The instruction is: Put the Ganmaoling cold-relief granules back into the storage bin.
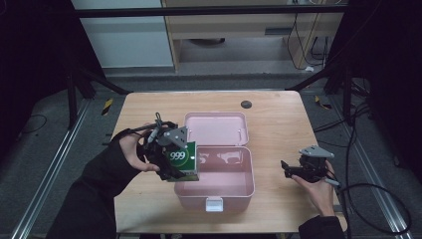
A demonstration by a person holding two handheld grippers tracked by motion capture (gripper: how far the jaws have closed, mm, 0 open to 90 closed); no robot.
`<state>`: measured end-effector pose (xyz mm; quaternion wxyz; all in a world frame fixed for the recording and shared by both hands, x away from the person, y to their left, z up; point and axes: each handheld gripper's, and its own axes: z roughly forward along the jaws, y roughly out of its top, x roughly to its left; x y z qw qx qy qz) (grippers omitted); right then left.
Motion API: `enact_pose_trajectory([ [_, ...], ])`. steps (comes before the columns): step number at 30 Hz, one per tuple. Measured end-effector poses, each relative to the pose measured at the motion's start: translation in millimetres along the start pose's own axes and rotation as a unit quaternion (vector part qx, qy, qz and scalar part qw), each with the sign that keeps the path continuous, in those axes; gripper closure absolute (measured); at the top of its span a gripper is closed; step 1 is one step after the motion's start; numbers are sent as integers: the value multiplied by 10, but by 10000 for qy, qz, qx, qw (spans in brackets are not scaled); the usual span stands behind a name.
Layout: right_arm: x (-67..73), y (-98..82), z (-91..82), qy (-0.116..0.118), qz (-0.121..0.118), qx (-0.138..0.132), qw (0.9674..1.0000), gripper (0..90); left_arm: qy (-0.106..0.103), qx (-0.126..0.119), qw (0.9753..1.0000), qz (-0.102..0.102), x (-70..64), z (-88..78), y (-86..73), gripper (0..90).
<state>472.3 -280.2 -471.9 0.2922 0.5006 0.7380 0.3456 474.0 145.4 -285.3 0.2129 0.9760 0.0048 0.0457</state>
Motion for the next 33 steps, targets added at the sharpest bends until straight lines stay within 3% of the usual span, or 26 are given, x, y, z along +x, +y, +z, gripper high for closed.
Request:
enact_pose_trajectory([
  [17, -11, -5, -7, -3, 17, -23, 10000, 59, -55, 28, 9998, 163, 42, 160, 231, 147],
  [33, -3, -10, 5, 22, 16, 5, 10000, 59, -193, 184, 9995, 174, 81, 384, 227, 147],
])
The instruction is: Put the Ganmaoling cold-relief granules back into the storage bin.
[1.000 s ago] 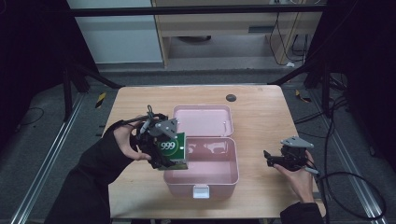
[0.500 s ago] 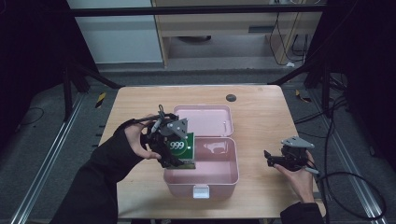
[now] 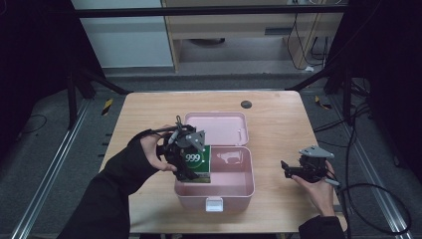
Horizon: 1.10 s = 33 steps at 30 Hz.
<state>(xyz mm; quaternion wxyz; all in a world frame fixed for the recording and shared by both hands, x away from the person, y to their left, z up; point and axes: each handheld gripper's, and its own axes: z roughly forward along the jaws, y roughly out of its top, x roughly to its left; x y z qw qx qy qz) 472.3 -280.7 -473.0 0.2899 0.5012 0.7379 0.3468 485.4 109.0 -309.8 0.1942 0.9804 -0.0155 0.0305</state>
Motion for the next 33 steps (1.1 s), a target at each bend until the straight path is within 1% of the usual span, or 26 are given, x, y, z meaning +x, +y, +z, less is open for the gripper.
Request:
enact_pose_trajectory([
  [5, -1, -3, 3, 0, -6, 12, 10000, 58, -39, 21, 10000, -5, 17, 63, -18, 147],
  [8, -6, -5, 4, 1, 0, 11, 10000, 58, -64, 118, 9999, -39, 24, 132, -50, 147],
  [10, -4, -6, 4, 0, -3, 13, 10000, 58, -82, 135, 9999, -37, 22, 166, -59, 147],
  [15, -2, -6, 6, 0, -10, 20, 10000, 58, -140, 125, 9998, -28, 26, 229, -76, 147],
  [21, -2, -8, 5, 4, -15, 27, 10000, 57, -137, 212, 9997, -39, 17, 333, -116, 147],
  [26, -5, -8, 3, 1, -18, 22, 10000, 56, -188, 192, 9996, -49, 20, 414, -142, 146],
  [28, -6, -8, 4, 0, -18, 21, 10000, 56, -190, 206, 9996, -54, 19, 447, -158, 146],
  [30, -3, -9, 7, 0, -20, 33, 10000, 55, -162, 270, 9995, -49, 15, 477, -167, 146],
  [33, -3, -10, 10, 3, -43, 31, 10000, 55, -161, 255, 9995, -73, 15, 512, -183, 145],
])
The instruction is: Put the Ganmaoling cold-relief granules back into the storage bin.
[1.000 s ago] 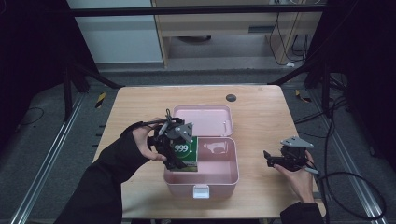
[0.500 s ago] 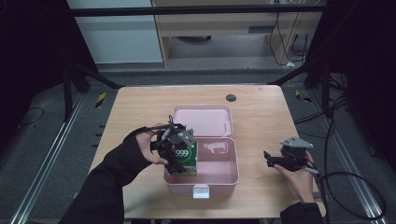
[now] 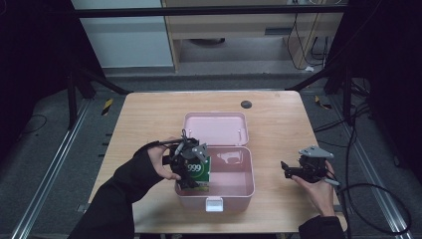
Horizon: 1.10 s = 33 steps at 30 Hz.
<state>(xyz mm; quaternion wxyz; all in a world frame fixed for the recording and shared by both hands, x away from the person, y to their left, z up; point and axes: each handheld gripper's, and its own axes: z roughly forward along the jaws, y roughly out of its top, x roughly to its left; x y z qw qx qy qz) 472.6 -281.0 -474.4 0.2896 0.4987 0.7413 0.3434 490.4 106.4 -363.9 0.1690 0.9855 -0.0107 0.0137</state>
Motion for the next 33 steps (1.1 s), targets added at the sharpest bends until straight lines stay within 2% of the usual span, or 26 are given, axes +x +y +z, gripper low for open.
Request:
enact_pose_trajectory([
  [6, -1, 0, -1, -8, 12, 7, 10000, 54, -36, 6, 10000, -48, -4, 87, -38, 145],
  [11, -2, 1, -3, -7, 25, 5, 10000, 53, -7, 75, 10000, -13, -11, 116, -45, 144],
  [20, -3, 1, -2, -5, 3, 1, 10000, 49, -82, 9, 9999, -93, -12, 195, -101, 142],
  [25, -7, 5, -6, -43, 21, -16, 10000, 36, -53, 85, 9999, -86, -10, 246, -101, 135],
  [27, -11, 8, -14, -44, 47, -55, 10000, 34, -19, 167, 9998, -46, -8, 250, -107, 130],
  [33, -13, 9, -14, -59, 25, -44, 10000, 30, -9, 118, 9999, -86, -6, 217, -128, 123],
])
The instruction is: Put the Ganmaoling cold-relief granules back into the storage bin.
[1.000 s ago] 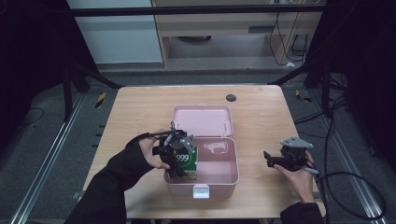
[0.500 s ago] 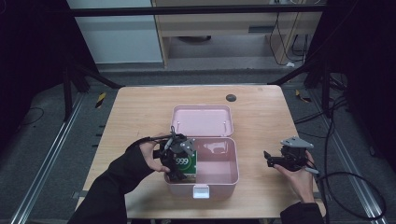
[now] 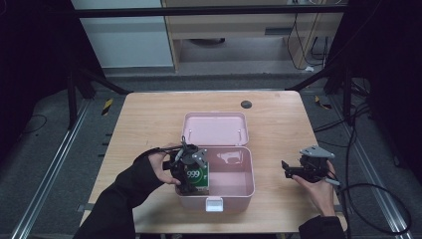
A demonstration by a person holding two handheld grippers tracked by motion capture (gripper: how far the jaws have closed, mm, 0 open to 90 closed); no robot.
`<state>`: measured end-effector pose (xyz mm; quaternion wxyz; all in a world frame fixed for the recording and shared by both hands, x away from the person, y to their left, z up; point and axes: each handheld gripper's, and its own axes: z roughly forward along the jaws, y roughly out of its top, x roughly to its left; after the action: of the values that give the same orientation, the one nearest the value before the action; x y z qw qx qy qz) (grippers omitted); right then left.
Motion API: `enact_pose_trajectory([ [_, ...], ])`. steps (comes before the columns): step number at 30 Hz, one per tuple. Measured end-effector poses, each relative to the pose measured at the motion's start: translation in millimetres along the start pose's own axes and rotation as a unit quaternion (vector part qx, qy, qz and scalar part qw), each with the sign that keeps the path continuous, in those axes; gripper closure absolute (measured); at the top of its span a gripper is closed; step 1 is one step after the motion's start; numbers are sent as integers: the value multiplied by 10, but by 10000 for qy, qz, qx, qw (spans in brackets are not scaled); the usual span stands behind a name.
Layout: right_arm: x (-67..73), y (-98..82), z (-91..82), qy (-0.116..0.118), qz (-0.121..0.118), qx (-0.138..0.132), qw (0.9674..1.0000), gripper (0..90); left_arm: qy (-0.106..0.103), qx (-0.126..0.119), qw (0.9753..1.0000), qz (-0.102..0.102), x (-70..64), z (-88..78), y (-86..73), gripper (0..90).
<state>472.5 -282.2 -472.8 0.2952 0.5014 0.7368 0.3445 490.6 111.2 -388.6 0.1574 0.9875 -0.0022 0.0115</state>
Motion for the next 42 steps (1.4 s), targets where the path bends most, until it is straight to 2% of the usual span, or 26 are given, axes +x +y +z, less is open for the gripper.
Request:
enact_pose_trajectory([
  [1, 0, 0, 0, 0, 0, 0, 10000, 30, 0, 0, 10000, 0, 0, 0, 0, 116],
  [3, -1, 0, 0, -2, 2, 6, 10000, 28, 5, -264, 9996, -50, -4, -84, -3, 119],
  [4, -1, 0, 0, -2, 2, 6, 10000, 28, 5, -264, 9996, -50, -4, -84, -3, 120],
  [6, 0, 1, -1, -4, 3, 13, 10000, 28, 157, -308, 9994, -36, -7, -194, 8, 123],
  [11, -7, 4, -14, -6, 35, 3, 10000, 30, 315, -458, 9985, -27, -29, -362, 8, 153],
  [13, -12, 5, -19, -3, 29, -12, 10000, 32, 421, -604, 9973, -62, -48, -504, -25, 176],
  [14, -12, 5, -19, -3, 29, -12, 10000, 32, 421, -604, 9973, -62, -48, -504, -25, 189],
  [15, -12, 6, -25, 10, 35, -22, 10000, 35, 516, -737, 9959, -110, -50, -602, -68, 201],
  [16, -12, 6, -25, 10, 35, -22, 10000, 35, 516, -737, 9959, -110, -50, -602, -68, 214],
  [17, -7, 8, -30, 14, 72, -13, 10000, 34, 594, -883, 9941, -214, -62, -687, -127, 231],
  [18, -5, 7, -29, -1, 90, -2, 10000, 32, 621, -938, 9933, -251, -68, -723, -159, 243],
  [20, -5, 7, -28, -10, 89, 1, 10000, 33, 653, -968, 9927, -297, -75, -754, -191, 251],
  [24, -4, 6, -29, -11, 104, 13, 9999, 33, 874, -1177, 9876, -556, -119, -878, -366, 293],
  [26, -8, 6, -34, -13, 106, 6, 9999, 33, 906, -1177, 9873, -558, -127, -907, -405, 309],
  [27, -11, 5, -34, -23, 100, 2, 9999, 33, 979, -1266, 9850, -644, -157, -945, -489, 314],
  [30, -17, 1, -36, -34, 108, 7, 9999, 32, 1115, -1363, 9809, -828, -195, -981, -638, 324],
  [32, -14, -2, -35, -34, 109, 6, 9999, 32, 1189, -1462, 9771, -988, -219, -981, -759, 321],
  [33, -13, -2, -35, -36, 104, 4, 9999, 32, 1189, -1462, 9771, -988, -219, -981, -759, 319],
  [34, -14, -2, -35, -34, 110, 5, 9999, 32, 1284, -1463, 9741, -1152, -243, -958, -873, 319],
  [35, -15, -3, -33, -32, 107, 6, 9999, 32, 1341, -1429, 9728, -1238, -257, -940, -926, 317],
  [36, -15, -3, -33, -32, 107, 6, 9999, 32, 1341, -1429, 9728, -1238, -257, -940, -926, 313],
  [38, -10, -6, -30, -37, 128, 27, 9999, 32, 1411, -1481, 9684, -1423, -281, -893, -1027, 310],
  [39, -11, -8, -28, -35, 115, 31, 9999, 32, 1461, -1531, 9654, -1523, -295, -863, -1087, 306],
  [40, -8, -9, -27, -42, 104, 39, 9999, 31, 1543, -1586, 9609, -1662, -307, -816, -1166, 303],
  [41, -8, -9, -27, -44, 103, 34, 9999, 31, 1592, -1630, 9578, -1750, -314, -781, -1207, 301],
  [42, -8, -9, -27, -44, 103, 34, 9999, 31, 1592, -1630, 9578, -1750, -314, -781, -1207, 296],
])
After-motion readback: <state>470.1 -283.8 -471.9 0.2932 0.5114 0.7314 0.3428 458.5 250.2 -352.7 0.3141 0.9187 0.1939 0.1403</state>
